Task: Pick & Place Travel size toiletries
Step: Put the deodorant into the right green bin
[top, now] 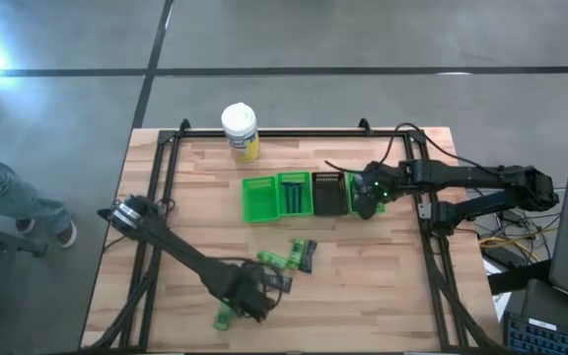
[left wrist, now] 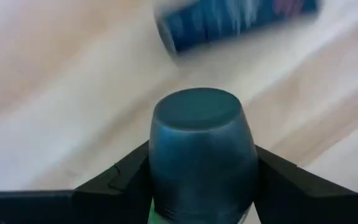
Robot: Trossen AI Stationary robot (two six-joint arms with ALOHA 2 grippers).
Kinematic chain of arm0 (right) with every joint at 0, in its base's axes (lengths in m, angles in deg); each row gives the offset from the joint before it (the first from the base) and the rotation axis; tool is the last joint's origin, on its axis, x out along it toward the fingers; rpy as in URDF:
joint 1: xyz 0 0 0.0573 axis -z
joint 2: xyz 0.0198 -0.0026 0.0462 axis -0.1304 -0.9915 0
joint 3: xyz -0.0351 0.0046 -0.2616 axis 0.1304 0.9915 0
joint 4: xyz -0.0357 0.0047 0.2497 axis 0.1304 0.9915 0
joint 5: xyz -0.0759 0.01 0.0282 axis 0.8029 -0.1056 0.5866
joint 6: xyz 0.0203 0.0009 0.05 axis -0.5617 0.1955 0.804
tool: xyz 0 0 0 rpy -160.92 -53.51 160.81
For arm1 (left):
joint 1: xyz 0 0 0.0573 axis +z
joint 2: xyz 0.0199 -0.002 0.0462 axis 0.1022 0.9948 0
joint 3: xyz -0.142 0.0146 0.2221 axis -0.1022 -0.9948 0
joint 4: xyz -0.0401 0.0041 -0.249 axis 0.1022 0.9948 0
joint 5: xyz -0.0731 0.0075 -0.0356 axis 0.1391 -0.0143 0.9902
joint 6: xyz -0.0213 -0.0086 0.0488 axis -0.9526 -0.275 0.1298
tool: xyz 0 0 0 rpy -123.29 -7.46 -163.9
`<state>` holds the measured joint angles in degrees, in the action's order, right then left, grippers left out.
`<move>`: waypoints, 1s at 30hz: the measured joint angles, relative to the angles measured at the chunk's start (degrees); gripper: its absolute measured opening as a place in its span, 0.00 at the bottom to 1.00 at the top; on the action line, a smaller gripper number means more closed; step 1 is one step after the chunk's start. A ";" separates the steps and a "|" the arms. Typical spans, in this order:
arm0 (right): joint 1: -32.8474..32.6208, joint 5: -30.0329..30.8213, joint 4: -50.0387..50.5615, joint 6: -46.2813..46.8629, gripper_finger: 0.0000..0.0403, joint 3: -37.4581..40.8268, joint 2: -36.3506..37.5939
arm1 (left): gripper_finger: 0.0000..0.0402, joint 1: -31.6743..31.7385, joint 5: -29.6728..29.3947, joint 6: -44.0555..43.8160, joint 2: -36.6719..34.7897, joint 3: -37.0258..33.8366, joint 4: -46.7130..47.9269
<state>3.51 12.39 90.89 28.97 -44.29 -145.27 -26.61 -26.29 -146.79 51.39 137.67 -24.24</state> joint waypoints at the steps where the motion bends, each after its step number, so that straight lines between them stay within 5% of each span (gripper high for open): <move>1: 0.04 -1.14 -0.88 -0.02 0.65 -0.47 0.00 | 0.54 0.37 -2.65 0.16 -1.42 -0.14 1.31; 8: 0.13 -16.71 -14.14 1.12 0.61 -1.88 0.00 | 0.54 3.64 -31.24 0.05 -17.35 -4.69 5.16; 11: 0.13 -21.35 -21.81 3.98 0.59 -1.86 -0.01 | 0.54 4.44 -47.39 3.77 -26.19 -8.98 -3.14; 14: 0.15 -26.33 -28.99 7.54 0.59 -1.82 -0.02 | 0.54 4.55 -58.49 20.03 -34.55 -14.80 -21.37; 18: 0.15 -32.37 -40.79 13.91 0.59 -1.80 -0.16 | 0.53 5.60 -57.98 51.99 -41.53 -24.51 -56.81; 23: 0.13 -36.56 -57.31 23.04 0.61 -1.79 -2.27 | 0.53 8.24 -49.77 85.30 -41.69 -32.74 -96.99; 27: 0.05 -31.69 -69.28 24.04 0.63 -1.75 -4.33 | 0.53 13.42 -42.32 88.38 -40.06 -33.94 -107.63; 30: -1.75 -21.74 -74.51 12.48 0.64 -1.87 -4.24 | 0.53 18.69 -37.52 77.90 -38.98 -33.32 -107.71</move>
<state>1.76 -9.35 16.38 41.45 -46.16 -149.51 -7.92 -63.81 -68.89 12.42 104.35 -131.95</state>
